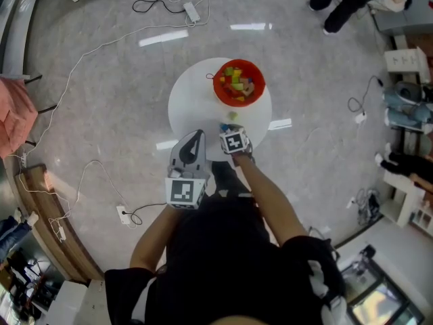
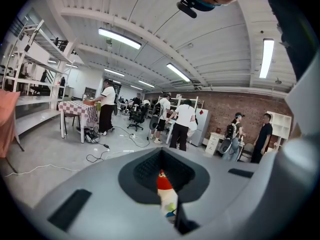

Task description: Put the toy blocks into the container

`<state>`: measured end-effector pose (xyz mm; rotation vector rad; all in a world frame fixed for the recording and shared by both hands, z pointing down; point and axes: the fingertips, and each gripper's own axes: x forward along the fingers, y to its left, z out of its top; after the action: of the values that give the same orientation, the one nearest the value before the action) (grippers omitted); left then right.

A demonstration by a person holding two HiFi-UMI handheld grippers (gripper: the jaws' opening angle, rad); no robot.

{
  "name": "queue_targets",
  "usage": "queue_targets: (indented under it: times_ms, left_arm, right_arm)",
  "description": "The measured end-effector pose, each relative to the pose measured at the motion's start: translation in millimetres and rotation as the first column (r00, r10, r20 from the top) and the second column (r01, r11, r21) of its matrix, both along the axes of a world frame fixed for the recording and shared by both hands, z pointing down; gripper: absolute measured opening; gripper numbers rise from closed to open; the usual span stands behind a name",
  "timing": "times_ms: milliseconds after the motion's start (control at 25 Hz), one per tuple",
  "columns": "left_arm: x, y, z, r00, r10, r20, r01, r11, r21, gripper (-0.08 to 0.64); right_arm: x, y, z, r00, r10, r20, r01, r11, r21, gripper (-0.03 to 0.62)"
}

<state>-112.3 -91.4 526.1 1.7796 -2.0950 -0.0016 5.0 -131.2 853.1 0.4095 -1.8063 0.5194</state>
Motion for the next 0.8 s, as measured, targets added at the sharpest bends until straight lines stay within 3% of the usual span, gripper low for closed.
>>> queue_targets:
  times_ms: [160, 360, 600, 680, 800]
  left_arm:
    - [0, -2, -2, 1.000, -0.016, -0.016, 0.016, 1.000, 0.006, -0.006]
    - [-3, -5, -6, 1.000, -0.020, -0.008, 0.020, 1.000, 0.021, -0.006]
    - [0, -10, -14, 1.000, -0.024, -0.002, 0.024, 0.999, 0.028, -0.006]
    - [1, -10, -16, 1.000, -0.022, 0.006, 0.022, 0.999, 0.030, -0.006]
    - [2, -10, -16, 1.000, -0.018, 0.013, 0.018, 0.999, 0.027, -0.006]
  right_arm:
    - [0, 2, -23, 0.998, -0.054, 0.040, 0.053, 0.998, 0.020, 0.120]
    - [-25, -13, -103, 0.963, -0.134, 0.235, 0.102, 0.985, 0.141, 0.120]
    - [-60, -68, -198, 0.891, -0.160, 0.426, 0.015, 0.946, 0.324, 0.120]
    - [-68, -89, -207, 0.884, -0.145, 0.444, -0.024, 0.935, 0.353, 0.120]
    - [-74, -114, -191, 0.904, -0.092, 0.417, -0.061, 0.939, 0.340, 0.120]
